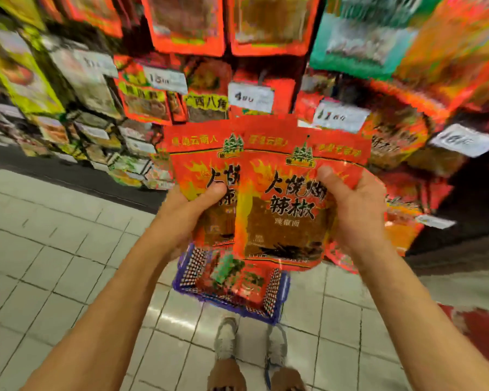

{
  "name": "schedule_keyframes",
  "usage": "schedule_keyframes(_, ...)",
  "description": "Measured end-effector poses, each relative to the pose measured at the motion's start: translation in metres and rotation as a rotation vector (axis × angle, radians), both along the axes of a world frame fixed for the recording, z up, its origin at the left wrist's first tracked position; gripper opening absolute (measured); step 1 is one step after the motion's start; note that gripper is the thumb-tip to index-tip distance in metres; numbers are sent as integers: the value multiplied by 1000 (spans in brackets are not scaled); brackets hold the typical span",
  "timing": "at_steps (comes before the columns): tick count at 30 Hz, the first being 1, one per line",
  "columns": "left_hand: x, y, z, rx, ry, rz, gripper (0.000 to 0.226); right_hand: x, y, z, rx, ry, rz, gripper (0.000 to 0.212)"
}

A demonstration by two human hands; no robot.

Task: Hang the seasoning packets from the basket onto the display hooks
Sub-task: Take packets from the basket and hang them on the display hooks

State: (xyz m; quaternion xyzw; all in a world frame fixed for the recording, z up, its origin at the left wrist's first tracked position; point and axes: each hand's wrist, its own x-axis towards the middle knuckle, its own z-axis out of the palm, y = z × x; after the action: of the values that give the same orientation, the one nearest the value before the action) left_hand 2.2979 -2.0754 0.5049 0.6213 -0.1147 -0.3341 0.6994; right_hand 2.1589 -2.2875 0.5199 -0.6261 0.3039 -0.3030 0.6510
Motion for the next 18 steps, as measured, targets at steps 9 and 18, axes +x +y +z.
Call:
schedule_keyframes(9, 24, -44, 190, -201, -193, -116, 16, -29, -33, 183, -293, -144, -286, 22)
schedule_keyframes(18, 21, -98, 291, -282, -410, -68, 18, -58, -98, 286, -399, -240, -365, 28)
